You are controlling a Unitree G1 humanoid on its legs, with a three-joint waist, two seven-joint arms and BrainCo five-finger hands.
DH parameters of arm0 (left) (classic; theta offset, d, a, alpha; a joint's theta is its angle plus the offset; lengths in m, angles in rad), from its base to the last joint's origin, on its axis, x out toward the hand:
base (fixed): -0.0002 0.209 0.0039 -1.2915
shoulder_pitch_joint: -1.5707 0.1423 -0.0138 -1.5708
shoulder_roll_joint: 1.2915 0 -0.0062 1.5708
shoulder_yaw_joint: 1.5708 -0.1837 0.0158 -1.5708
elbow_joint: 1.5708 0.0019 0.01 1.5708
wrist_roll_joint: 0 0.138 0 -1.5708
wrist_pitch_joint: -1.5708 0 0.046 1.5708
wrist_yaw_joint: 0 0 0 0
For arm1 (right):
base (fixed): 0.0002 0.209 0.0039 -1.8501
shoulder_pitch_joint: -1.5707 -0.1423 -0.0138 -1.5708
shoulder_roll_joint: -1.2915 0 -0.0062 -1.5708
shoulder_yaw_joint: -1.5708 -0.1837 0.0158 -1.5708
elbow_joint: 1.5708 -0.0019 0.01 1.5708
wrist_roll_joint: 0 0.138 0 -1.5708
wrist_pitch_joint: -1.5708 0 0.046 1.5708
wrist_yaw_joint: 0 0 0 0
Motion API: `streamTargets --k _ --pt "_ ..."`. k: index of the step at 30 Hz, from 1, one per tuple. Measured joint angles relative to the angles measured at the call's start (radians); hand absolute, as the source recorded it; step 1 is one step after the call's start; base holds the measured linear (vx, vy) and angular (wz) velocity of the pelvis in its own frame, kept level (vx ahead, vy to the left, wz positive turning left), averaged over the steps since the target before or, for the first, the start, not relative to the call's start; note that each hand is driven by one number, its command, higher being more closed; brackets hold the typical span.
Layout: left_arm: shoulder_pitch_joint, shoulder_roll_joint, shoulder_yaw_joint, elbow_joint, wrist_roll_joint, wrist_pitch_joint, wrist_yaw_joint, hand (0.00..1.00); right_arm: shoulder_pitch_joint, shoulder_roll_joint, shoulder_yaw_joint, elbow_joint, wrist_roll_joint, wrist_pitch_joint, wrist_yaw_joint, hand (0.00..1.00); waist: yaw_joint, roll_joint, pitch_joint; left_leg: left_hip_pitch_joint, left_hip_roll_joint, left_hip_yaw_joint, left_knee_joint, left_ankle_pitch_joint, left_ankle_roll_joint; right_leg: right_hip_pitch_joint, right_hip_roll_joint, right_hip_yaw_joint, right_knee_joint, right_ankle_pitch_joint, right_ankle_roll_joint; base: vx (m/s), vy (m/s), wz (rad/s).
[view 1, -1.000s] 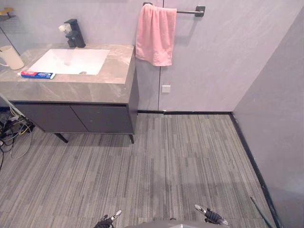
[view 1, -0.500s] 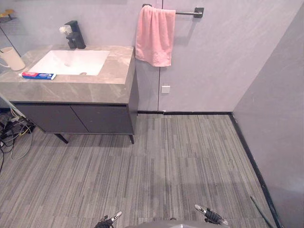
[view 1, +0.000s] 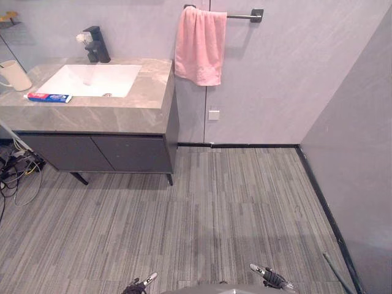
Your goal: Organize washtable
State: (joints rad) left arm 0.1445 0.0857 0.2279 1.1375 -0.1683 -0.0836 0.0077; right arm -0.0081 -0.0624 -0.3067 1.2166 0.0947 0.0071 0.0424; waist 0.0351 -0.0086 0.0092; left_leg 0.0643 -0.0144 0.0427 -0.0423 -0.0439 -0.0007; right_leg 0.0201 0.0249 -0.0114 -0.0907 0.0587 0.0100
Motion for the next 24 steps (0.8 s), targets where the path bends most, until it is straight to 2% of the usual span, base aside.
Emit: streamTargets --k 14,17,19,20,21,22,24 --pt "0.002 0.002 0.0 0.001 0.0 0.002 -0.012 0.0 -0.003 -0.003 0.018 0.0 0.0 0.001 0.003 0.0 0.002 0.002 -0.004 -0.011 0.0 0.008 0.008 -0.005 0.002 -0.011 0.0 0.013 0.0 0.002 0.002 0.0 0.002 -0.02" --pt "-0.003 0.004 0.0 0.0 -0.002 0.002 -0.019 0.0 -0.024 -0.007 0.034 0.0 0.002 0.004 0.004 0.0 0.003 0.012 0.008 -0.083 0.0 0.01 0.145 -0.076 0.012 -0.04 0.0 0.026 0.043 -0.01 0.012 0.0 0.029 -0.12" --pt "-0.023 -0.009 0.002 -0.001 -0.003 0.003 -0.019 0.0 -0.039 -0.008 0.021 -0.007 0.035 0.004 0.002 0.0 0.003 0.018 0.05 -0.104 0.0 0.005 0.232 -0.136 0.021 -0.075 -0.003 0.014 0.17 -0.093 0.031 -0.03 0.094 0.09" --pt "-0.025 -0.01 0.003 -0.004 -0.003 0.004 -0.019 0.0 -0.036 -0.008 0.019 -0.012 0.062 0.004 0.0 0.0 0.003 0.018 0.052 -0.116 -0.003 0.002 0.249 -0.153 0.03 -0.095 -0.011 0.002 0.223 -0.124 0.038 -0.02 0.105 0.31" --pt "-0.028 -0.008 0.009 -0.019 -0.007 0.004 -0.019 0.0 -0.025 -0.002 0.022 -0.041 0.109 0.004 -0.001 0.0 0.001 0.017 0.055 -0.122 -0.015 -0.006 0.279 -0.18 0.04 -0.15 -0.036 -0.027 0.373 -0.185 0.065 -0.05 0.079 0.31" --pt "-0.032 -0.005 0.018 -0.034 -0.012 0.004 -0.018 0.0 -0.018 0.006 0.025 -0.081 0.137 -0.001 -0.001 0.0 0.007 0.004 0.076 -0.119 -0.03 -0.01 0.294 -0.198 0.05 -0.246 -0.073 -0.069 0.603 -0.22 0.053 -0.01 0.054 0.31" --pt "-0.029 -0.001 0.047 -0.04 -0.013 0.007 -0.019 0.0 -0.015 0.019 0.023 -0.123 0.188 -0.007 0.0 0.0 0.002 -0.017 0.103 -0.073 -0.031 -0.017 0.314 -0.22 0.059 -0.356 -0.126 -0.131 0.89 -0.231 0.04 0.11 0.005 0.28"
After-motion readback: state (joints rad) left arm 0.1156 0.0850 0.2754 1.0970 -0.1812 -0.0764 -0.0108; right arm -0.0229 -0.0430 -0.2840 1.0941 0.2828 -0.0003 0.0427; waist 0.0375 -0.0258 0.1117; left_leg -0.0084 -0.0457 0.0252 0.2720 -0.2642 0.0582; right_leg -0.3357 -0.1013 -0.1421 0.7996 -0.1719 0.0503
